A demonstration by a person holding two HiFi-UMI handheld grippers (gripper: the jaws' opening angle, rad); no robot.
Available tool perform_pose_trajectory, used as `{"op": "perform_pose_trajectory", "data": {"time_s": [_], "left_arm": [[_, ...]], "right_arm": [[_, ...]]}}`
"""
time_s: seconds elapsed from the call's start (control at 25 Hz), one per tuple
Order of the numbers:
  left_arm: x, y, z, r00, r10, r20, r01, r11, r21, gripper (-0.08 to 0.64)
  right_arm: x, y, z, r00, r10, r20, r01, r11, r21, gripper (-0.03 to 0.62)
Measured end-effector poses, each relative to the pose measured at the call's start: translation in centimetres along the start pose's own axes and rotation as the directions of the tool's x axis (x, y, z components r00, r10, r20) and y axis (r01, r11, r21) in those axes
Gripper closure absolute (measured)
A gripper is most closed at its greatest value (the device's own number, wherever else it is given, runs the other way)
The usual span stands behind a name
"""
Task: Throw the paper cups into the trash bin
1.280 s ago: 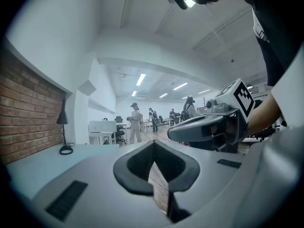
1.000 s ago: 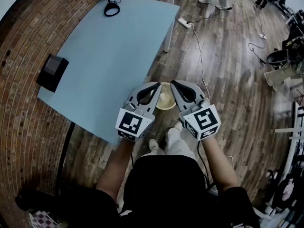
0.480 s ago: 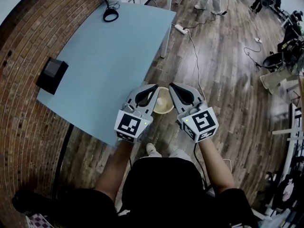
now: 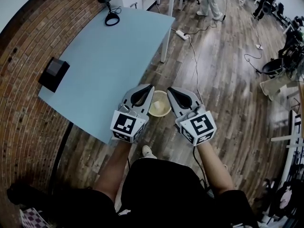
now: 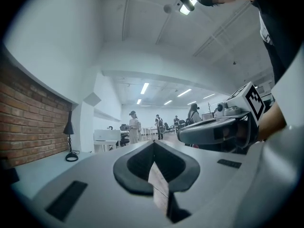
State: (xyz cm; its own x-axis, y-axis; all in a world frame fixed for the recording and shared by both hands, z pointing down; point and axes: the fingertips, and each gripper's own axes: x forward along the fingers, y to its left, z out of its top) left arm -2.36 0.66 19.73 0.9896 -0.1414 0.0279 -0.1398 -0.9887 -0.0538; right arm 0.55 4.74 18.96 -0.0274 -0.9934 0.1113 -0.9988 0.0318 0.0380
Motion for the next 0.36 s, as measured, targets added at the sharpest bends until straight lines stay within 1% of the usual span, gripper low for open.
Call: {"op": "perform_pose_trajectory", "data": {"time_s": [0.16, 0.36], "left_arm": [[0.0, -1.9, 0.0, 1.000, 0.009, -0.015, -0.009, 1.000, 0.006, 0.551], [0.0, -4.9, 0.9, 1.000, 0.015, -0.019, -0.015, 1.000, 0.021, 0.551]], "right_arm": [[-1.5, -0.1, 0.0, 1.000, 0.017, 0.006, -0.017, 1.000, 0.009, 0.589], [-3.7, 0.0, 0.5, 0.999, 0.044, 0.021, -0.045, 0.999, 0.011, 0.589]]}}
